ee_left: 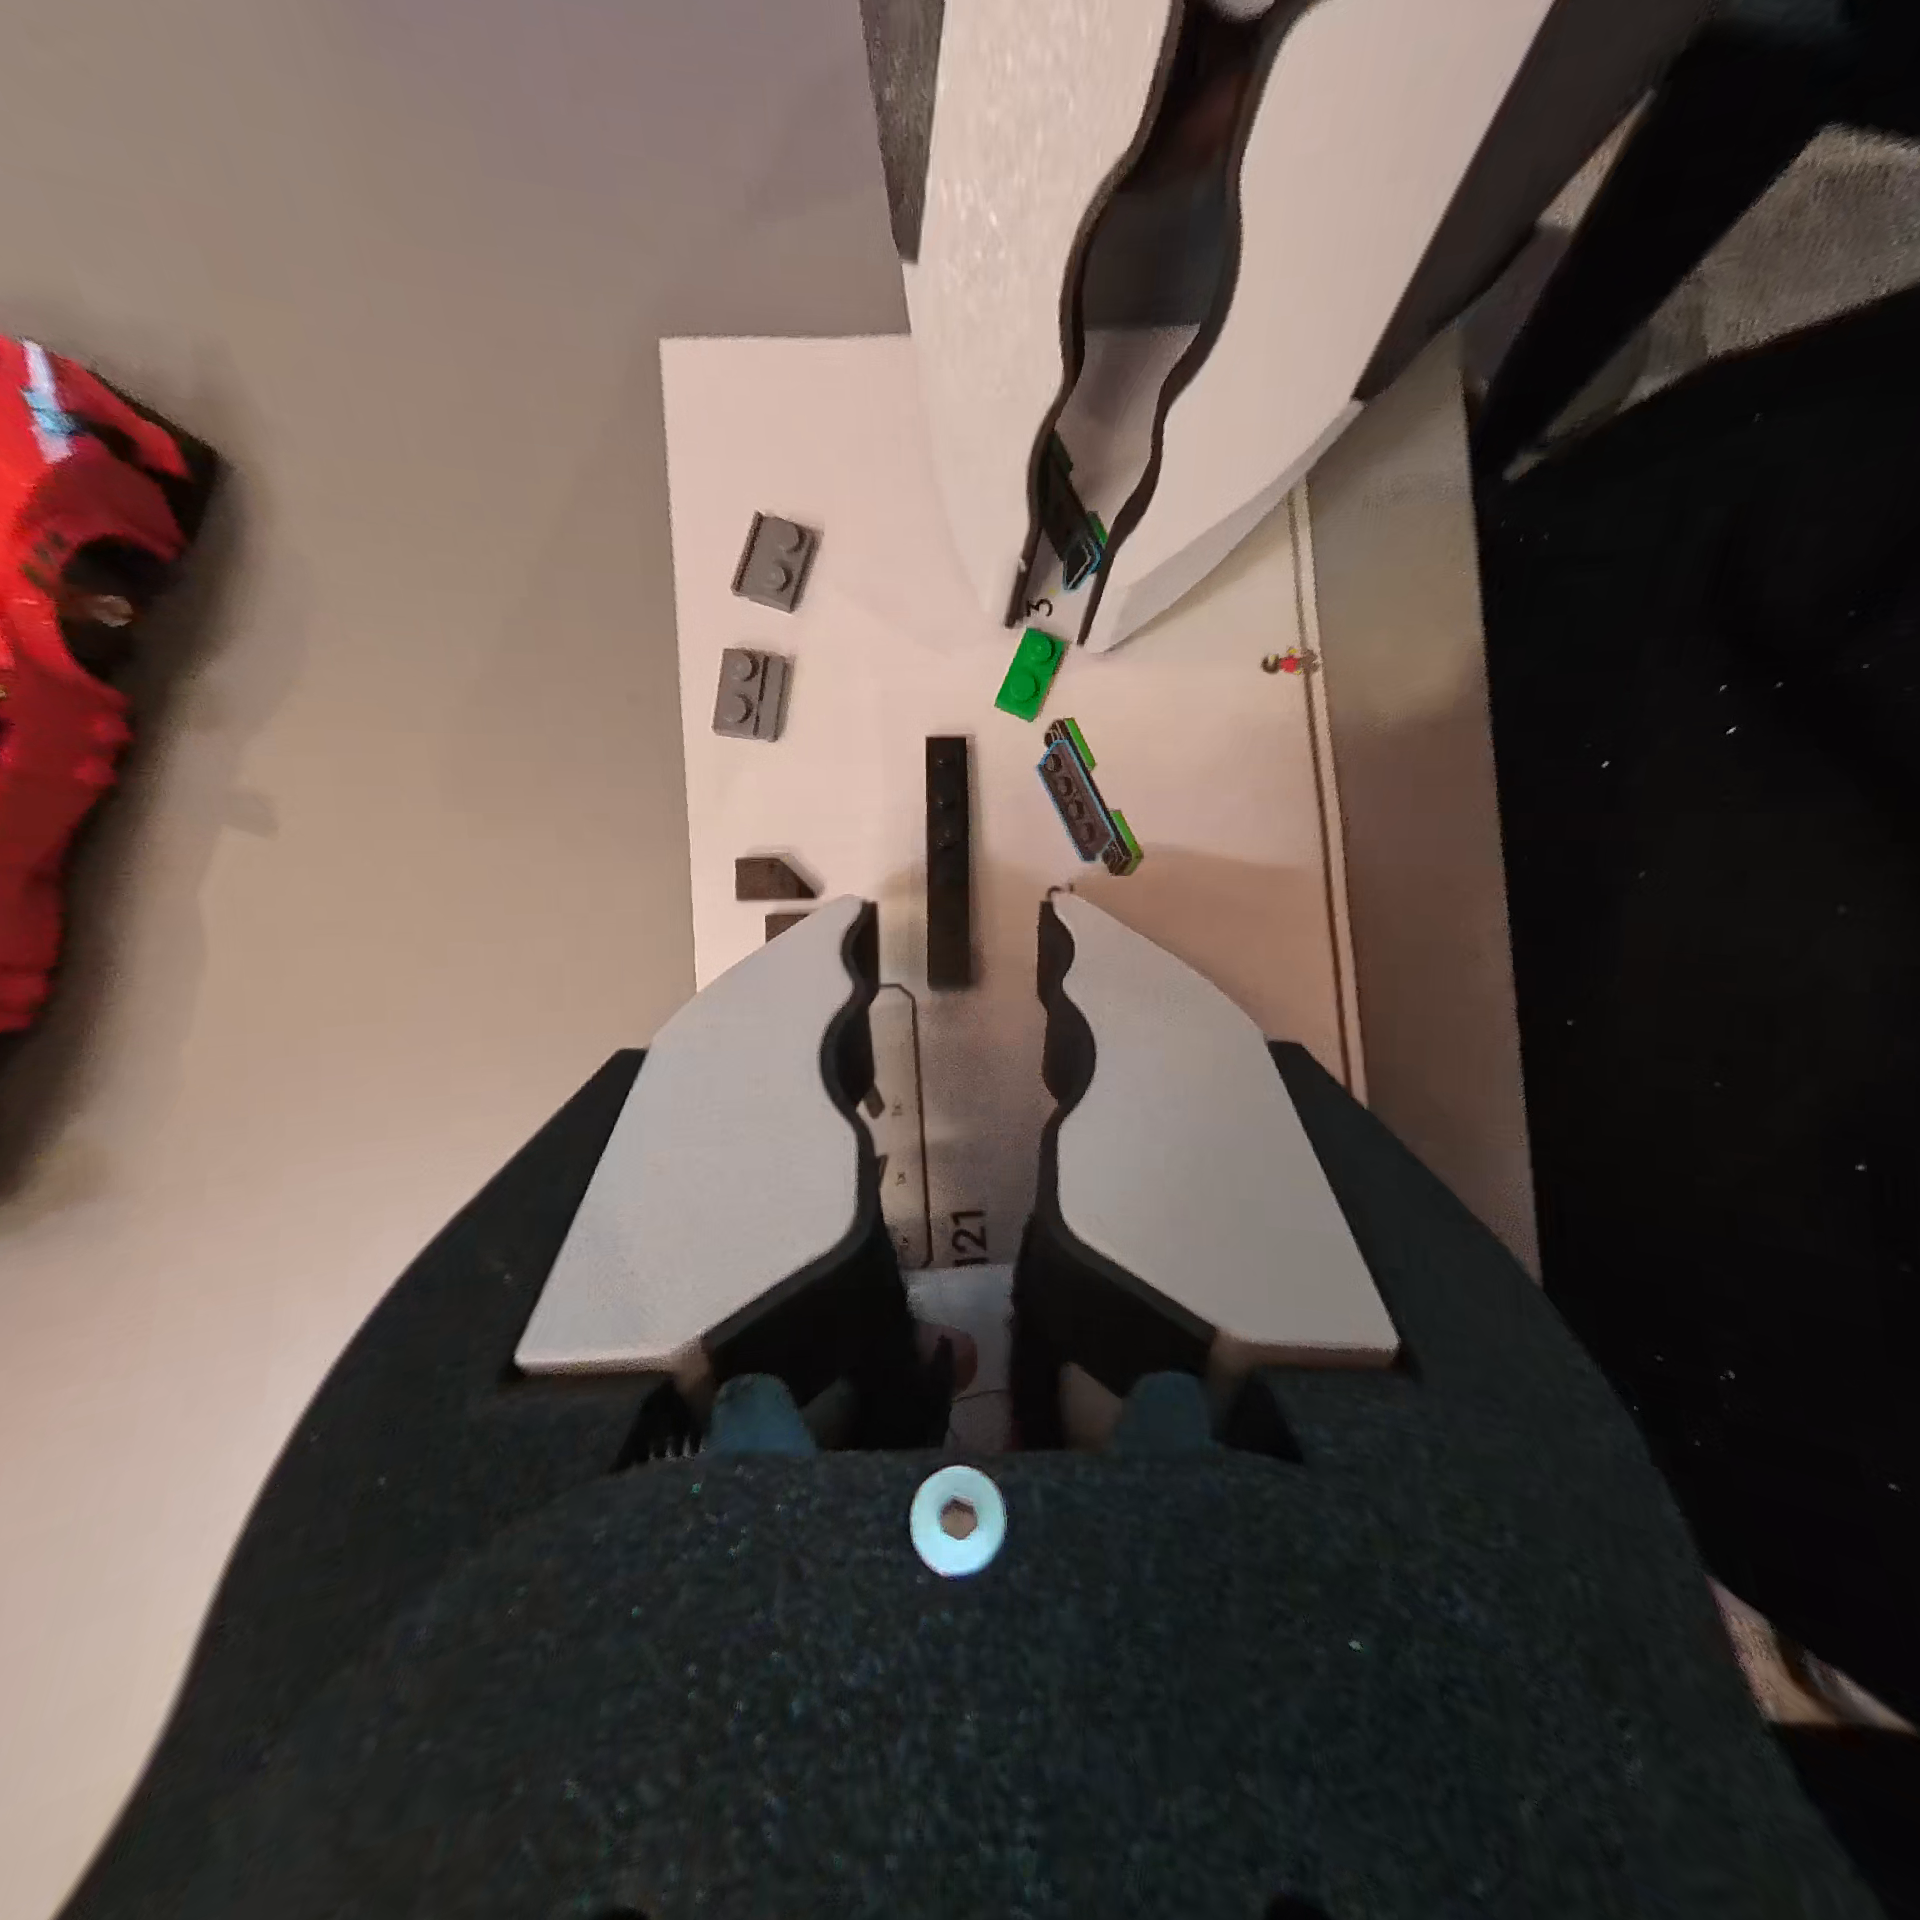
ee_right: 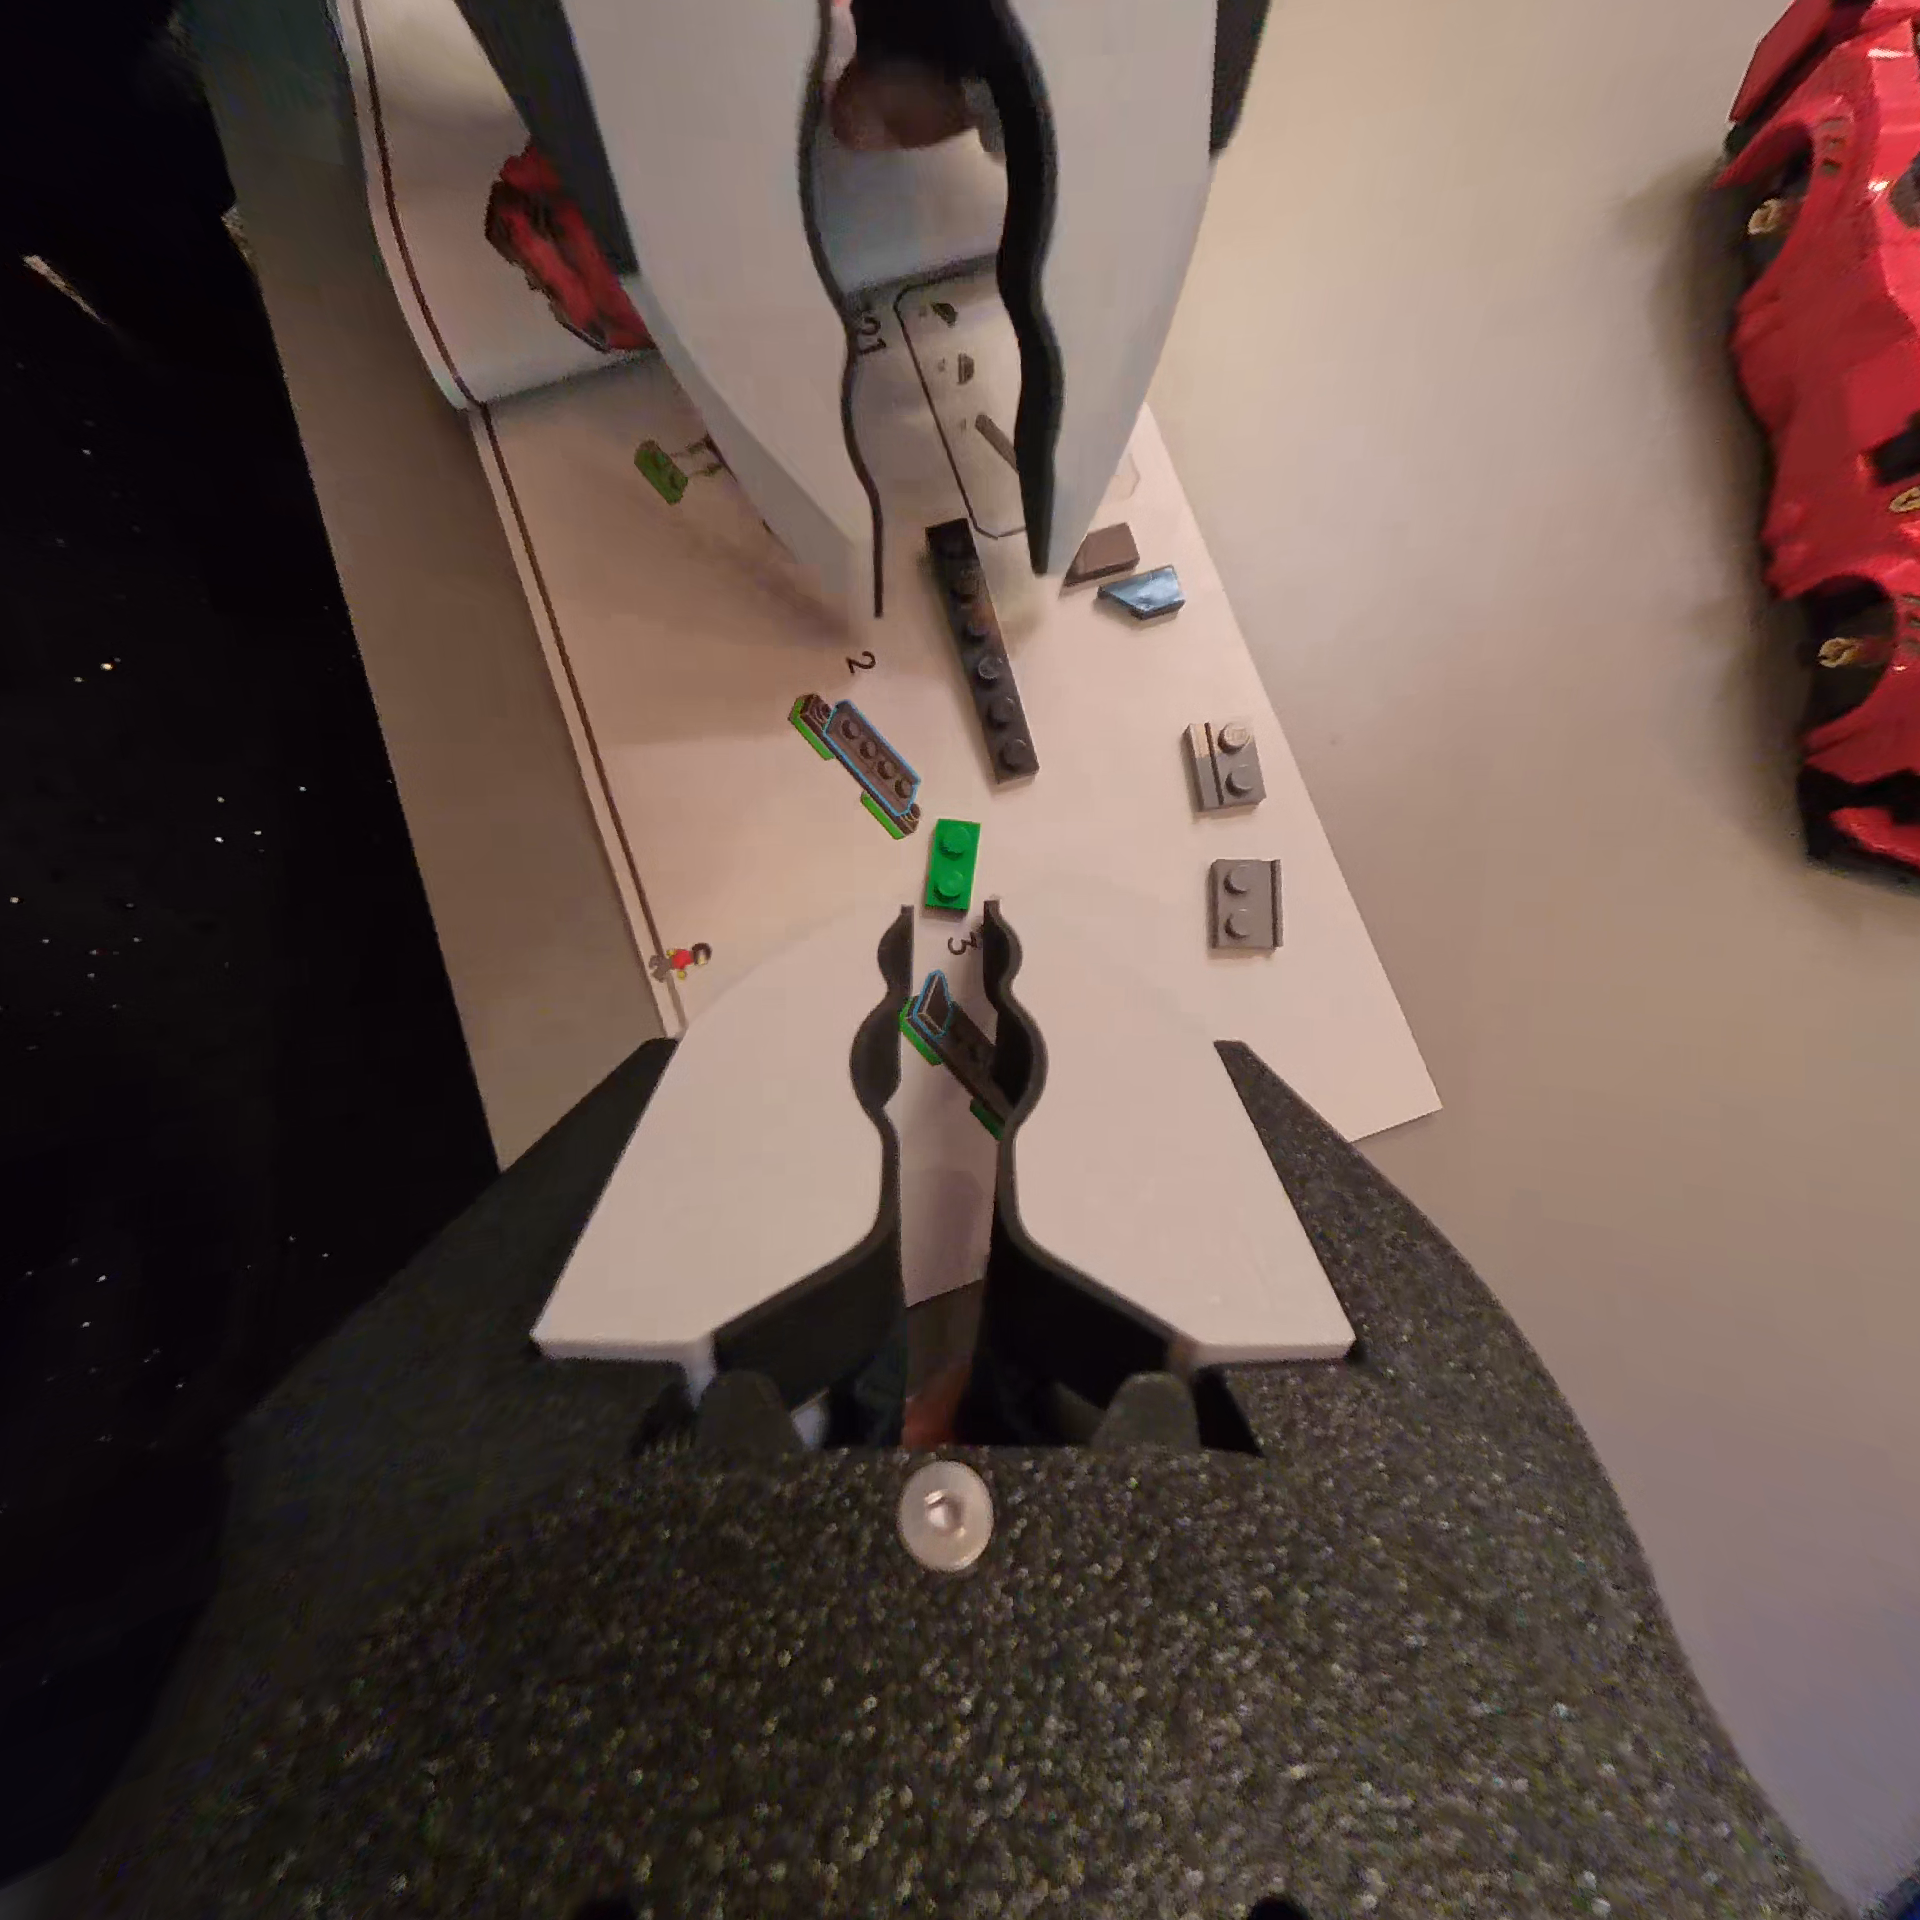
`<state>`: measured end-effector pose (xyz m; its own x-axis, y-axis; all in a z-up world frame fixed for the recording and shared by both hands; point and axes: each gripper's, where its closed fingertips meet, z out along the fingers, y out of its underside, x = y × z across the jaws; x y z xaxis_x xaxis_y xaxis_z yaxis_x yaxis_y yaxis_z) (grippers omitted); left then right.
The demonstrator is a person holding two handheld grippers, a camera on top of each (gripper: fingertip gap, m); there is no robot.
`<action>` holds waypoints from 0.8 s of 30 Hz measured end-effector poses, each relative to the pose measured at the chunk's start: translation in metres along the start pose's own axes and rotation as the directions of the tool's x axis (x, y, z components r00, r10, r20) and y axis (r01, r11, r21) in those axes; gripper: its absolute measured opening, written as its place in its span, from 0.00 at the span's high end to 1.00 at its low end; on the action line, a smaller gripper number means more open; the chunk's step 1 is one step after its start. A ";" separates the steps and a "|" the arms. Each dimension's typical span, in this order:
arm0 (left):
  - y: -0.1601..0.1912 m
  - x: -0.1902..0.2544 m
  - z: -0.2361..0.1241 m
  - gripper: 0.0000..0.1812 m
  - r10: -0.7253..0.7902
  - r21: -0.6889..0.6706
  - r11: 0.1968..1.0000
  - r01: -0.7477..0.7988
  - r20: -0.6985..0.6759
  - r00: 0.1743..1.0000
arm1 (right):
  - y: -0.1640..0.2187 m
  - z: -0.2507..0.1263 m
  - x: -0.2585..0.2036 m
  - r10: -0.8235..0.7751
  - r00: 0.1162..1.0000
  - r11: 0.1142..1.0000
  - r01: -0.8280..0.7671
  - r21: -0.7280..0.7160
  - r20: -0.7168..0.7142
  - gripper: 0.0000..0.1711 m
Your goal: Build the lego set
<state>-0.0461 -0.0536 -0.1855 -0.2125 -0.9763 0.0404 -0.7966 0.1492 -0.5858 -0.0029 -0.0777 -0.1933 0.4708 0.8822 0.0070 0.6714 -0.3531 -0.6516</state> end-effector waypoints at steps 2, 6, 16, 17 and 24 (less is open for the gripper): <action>0.004 -0.002 0.006 0.89 -0.005 -0.050 0.999 0.004 -0.018 1.000 | 0.000 0.000 0.000 -0.003 1.000 1.000 0.003 0.006 0.007 0.93; 0.003 -0.001 0.007 0.96 -0.009 -0.024 1.000 0.008 -0.050 0.999 | 0.000 -0.001 0.001 -0.027 0.999 1.000 0.027 0.008 0.018 0.96; -0.004 0.005 0.009 0.96 0.073 0.060 0.996 -0.068 -0.083 0.994 | -0.005 0.004 0.005 -0.131 0.983 0.991 0.130 0.018 0.126 0.98; -0.004 0.005 0.010 0.96 0.079 0.055 0.996 -0.074 -0.083 0.993 | -0.005 0.004 0.005 -0.147 0.979 0.989 0.146 0.021 0.138 0.98; -0.007 0.005 0.014 0.96 0.138 0.028 0.990 -0.136 -0.088 0.987 | 0.000 -0.002 0.009 -0.156 0.977 0.988 0.156 0.014 0.144 0.97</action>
<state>-0.0335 -0.0614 -0.1922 -0.3690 -0.9289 0.0303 -0.7443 0.2758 -0.6083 0.0025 -0.0708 -0.1915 0.2727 0.9621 -0.0006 0.7287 -0.2069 -0.6528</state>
